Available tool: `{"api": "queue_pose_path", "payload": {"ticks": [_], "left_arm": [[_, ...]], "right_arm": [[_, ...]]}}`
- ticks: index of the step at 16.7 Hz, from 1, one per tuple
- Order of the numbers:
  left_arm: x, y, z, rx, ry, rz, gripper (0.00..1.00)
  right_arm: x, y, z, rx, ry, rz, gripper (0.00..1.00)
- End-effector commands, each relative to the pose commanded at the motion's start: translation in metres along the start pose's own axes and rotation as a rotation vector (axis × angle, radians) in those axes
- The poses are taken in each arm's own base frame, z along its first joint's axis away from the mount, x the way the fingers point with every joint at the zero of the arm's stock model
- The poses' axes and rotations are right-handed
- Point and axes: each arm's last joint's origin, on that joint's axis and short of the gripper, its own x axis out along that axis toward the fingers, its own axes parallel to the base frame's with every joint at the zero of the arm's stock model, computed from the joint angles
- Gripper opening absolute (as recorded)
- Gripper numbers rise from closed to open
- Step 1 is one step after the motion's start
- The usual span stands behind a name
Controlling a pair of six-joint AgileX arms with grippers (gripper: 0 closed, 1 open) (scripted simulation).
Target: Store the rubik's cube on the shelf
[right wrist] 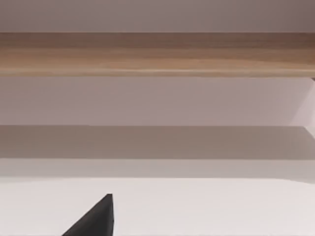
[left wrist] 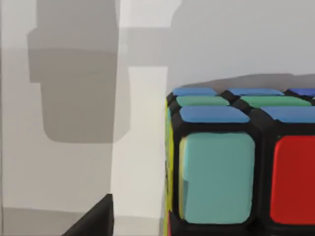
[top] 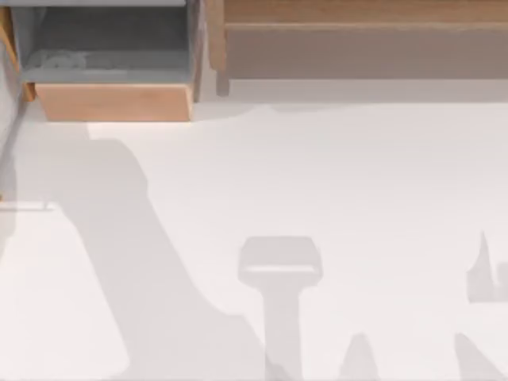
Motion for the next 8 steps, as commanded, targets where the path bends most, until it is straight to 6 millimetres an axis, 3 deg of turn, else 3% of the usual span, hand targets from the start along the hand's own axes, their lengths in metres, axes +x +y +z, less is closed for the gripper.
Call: {"api": "queue_pose_path", "payload": {"ticks": [8], "left_arm": [[0.0, 0.0, 0.0, 0.0, 0.0, 0.0, 0.4]], "right_arm": [[0.0, 0.0, 0.0, 0.0, 0.0, 0.0, 1.0]]}}
